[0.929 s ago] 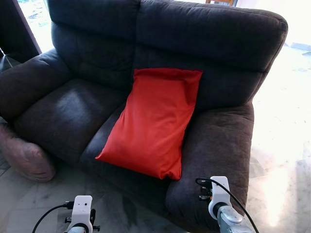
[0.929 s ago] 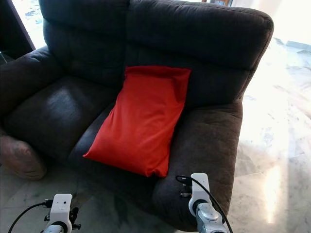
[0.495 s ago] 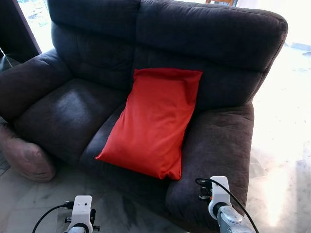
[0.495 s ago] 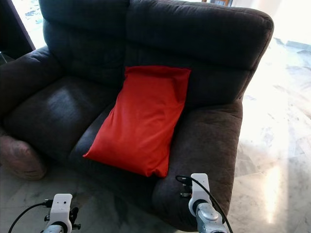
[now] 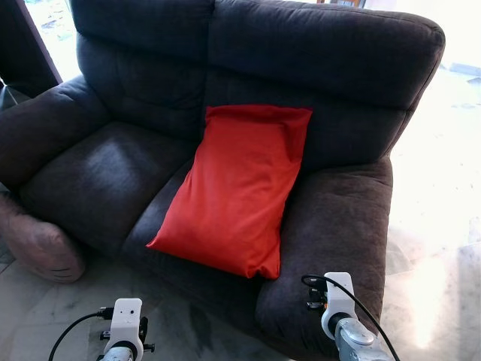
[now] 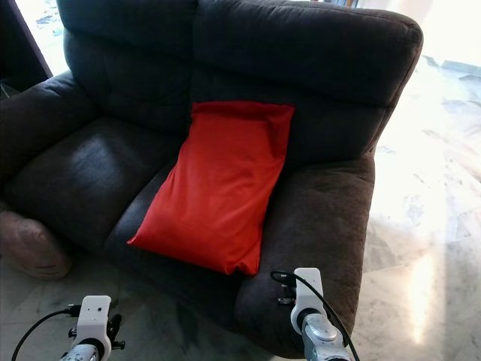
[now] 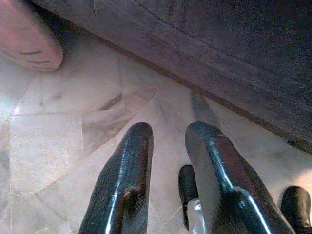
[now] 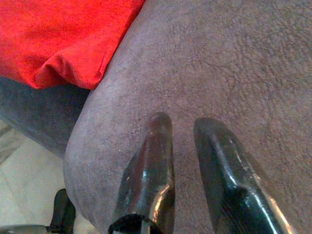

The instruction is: Move the pillow to the sofa from floor

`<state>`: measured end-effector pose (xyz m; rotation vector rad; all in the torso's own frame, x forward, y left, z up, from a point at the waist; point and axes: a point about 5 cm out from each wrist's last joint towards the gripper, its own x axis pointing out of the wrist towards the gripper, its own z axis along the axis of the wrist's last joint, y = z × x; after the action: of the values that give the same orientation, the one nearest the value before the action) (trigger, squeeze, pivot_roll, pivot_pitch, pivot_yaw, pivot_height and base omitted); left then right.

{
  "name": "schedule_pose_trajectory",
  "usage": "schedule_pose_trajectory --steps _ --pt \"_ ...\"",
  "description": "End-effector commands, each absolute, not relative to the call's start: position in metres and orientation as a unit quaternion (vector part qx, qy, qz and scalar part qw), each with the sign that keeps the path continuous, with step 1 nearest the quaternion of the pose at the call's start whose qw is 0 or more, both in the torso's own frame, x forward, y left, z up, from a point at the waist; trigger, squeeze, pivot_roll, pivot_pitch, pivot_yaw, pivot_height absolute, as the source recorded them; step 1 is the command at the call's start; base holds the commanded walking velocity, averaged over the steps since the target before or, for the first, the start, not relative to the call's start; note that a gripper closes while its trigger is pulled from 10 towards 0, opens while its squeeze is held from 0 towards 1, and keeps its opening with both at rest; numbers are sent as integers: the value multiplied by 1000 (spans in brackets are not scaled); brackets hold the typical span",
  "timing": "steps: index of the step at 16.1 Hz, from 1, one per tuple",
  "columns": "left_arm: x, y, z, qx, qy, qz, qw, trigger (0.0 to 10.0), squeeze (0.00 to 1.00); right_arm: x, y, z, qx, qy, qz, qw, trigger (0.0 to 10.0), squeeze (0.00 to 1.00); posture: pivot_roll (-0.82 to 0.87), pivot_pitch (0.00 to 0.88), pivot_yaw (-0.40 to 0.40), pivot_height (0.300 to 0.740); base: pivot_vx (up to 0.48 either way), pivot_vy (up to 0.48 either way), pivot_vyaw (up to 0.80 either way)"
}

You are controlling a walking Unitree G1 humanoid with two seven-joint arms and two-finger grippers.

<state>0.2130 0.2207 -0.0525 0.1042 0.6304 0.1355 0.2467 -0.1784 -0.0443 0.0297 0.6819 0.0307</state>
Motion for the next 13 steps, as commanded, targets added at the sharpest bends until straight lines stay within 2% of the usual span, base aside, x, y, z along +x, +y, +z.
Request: schedule_pose_trajectory --steps 1,13 --pt "210 223 -54 47 312 73 946 10000 0 248 -178 -43 15 329 16 944 10000 0 124 120 -24 740 0 0 0" --pt "209 223 -54 46 312 74 946 10000 0 248 -178 -43 15 330 17 944 10000 0 123 115 -25 740 0 0 0"
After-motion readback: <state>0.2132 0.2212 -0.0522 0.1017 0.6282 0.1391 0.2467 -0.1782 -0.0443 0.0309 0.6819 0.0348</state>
